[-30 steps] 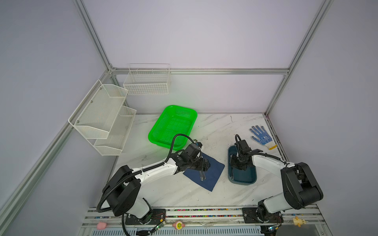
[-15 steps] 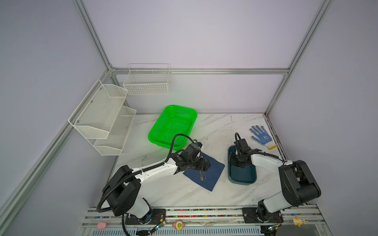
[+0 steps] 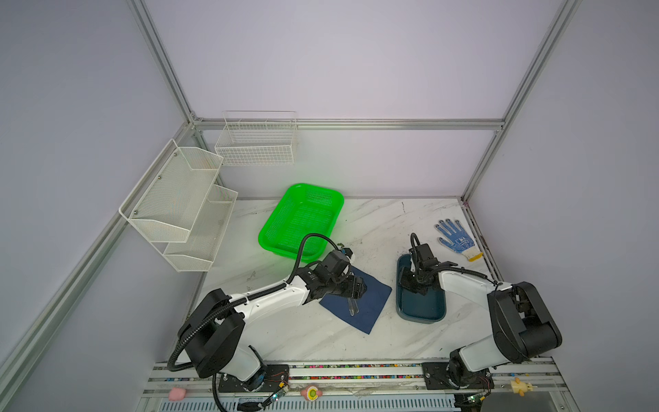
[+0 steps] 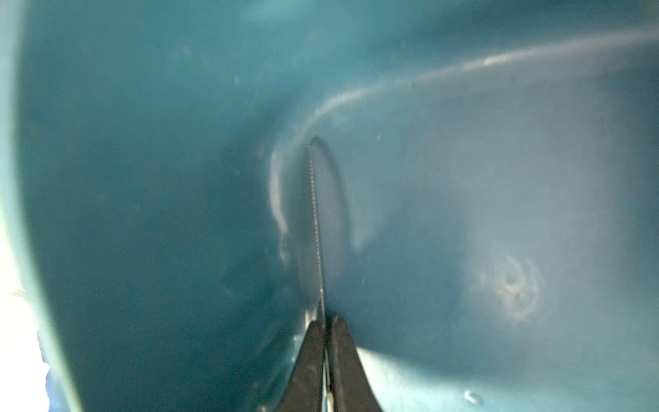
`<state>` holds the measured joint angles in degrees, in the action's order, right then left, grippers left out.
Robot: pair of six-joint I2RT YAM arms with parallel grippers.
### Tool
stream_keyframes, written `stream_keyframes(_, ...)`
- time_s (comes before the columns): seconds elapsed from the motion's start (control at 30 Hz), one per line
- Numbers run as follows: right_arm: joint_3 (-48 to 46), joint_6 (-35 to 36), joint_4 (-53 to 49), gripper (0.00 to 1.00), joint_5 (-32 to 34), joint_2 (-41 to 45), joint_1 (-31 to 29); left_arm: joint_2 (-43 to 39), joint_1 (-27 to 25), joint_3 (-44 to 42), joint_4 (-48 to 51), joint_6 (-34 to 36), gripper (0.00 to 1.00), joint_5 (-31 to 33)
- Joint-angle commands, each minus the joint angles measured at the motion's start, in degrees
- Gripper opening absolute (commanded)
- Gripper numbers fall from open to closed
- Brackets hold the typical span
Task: Place the utensils on the paper napkin and roll it up
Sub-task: 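Lift the knife out of the teal tray with the right gripper, then carry the knife over the napkin beside the spoon with the right gripper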
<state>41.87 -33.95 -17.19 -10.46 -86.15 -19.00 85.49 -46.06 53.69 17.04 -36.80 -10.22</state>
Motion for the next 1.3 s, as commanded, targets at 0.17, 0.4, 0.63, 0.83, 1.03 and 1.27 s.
stream_keyframes(0.17,-2.5,0.6,-4.4,0.11,-2.2,-2.1,-0.4,-2.3,0.0,4.4,-1.1,1.0,0.77,-0.4)
stream_keyframes(0.4,-2.5,0.6,-6.3,0.08,-0.1,-1.3,-1.1,-2.6,0.1,4.1,-1.3,1.0,0.77,-0.2)
stream_keyframes(0.63,-0.5,-0.5,-7.2,0.00,3.8,5.3,-1.0,-3.2,0.0,4.0,-0.9,1.0,0.77,0.3)
stream_keyframes(0.83,3.8,1.1,-9.9,0.00,8.2,16.6,-0.4,-3.9,0.0,2.8,-1.0,1.3,0.77,1.5)
stream_keyframes(1.03,8.7,6.4,-8.7,0.00,-4.3,21.0,-0.4,-7.2,0.3,1.4,-1.9,1.2,0.77,2.7)
stream_keyframes(1.27,9.6,10.0,-1.6,0.00,-19.7,14.9,-2.8,-9.2,0.7,-0.5,-2.4,0.6,0.77,4.4)
